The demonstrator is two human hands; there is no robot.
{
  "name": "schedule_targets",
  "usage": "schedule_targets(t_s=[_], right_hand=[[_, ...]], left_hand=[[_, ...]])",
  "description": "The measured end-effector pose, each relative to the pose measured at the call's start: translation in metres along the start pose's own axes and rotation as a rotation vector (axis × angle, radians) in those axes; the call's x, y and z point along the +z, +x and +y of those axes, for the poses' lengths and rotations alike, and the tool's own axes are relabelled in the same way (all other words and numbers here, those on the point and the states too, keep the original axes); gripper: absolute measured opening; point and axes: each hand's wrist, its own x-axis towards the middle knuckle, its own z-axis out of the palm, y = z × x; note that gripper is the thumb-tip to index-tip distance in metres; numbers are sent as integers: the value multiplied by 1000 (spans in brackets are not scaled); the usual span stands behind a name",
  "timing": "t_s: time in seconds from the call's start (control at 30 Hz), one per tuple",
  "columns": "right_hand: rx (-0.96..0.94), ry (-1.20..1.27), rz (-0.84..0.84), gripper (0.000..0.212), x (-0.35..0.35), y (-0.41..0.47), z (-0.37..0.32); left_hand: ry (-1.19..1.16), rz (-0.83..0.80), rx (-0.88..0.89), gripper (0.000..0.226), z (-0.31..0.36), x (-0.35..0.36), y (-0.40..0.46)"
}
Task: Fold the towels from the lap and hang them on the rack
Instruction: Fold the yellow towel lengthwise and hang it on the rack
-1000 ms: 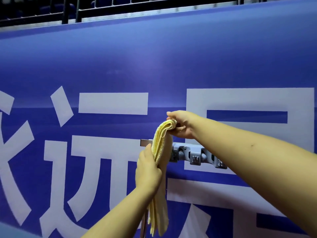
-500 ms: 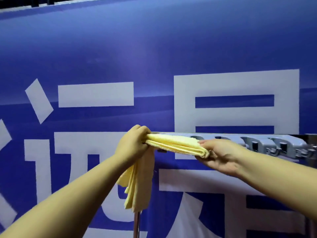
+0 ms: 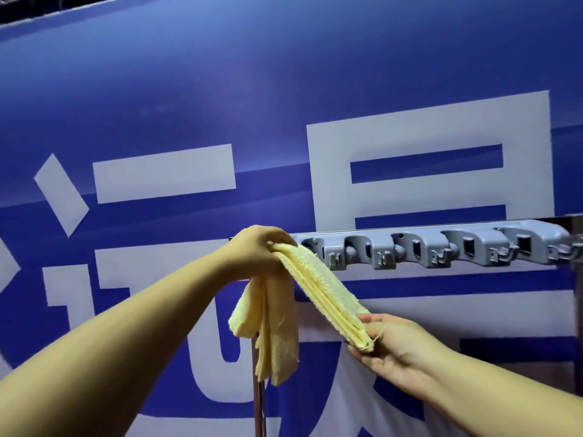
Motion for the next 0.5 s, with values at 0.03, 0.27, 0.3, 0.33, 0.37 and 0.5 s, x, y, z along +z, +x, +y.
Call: schedule_targets(t_s=[0.03, 0.27, 0.3, 0.33, 0.37, 0.5], right_hand=[[4, -12, 7, 27, 0, 6, 1], [34, -106, -29, 31, -2, 32, 17], [38, -122, -29, 33, -3, 35, 21], [43, -130, -31, 35, -3, 38, 24], [47, -129, -36, 37, -3, 41, 27], [66, -70, -78, 40, 0, 46, 35]], left_hand=[[-22, -45, -12, 26, 3, -2, 1], [-232, -241, -178, 21, 16, -7, 1], [-262, -228, -195, 20, 16, -5, 0], [-294, -207, -210, 20, 15, -1, -1], [-332, -183, -229, 22, 15, 2, -3], [-572, -76, -309, 51, 14, 19, -18]])
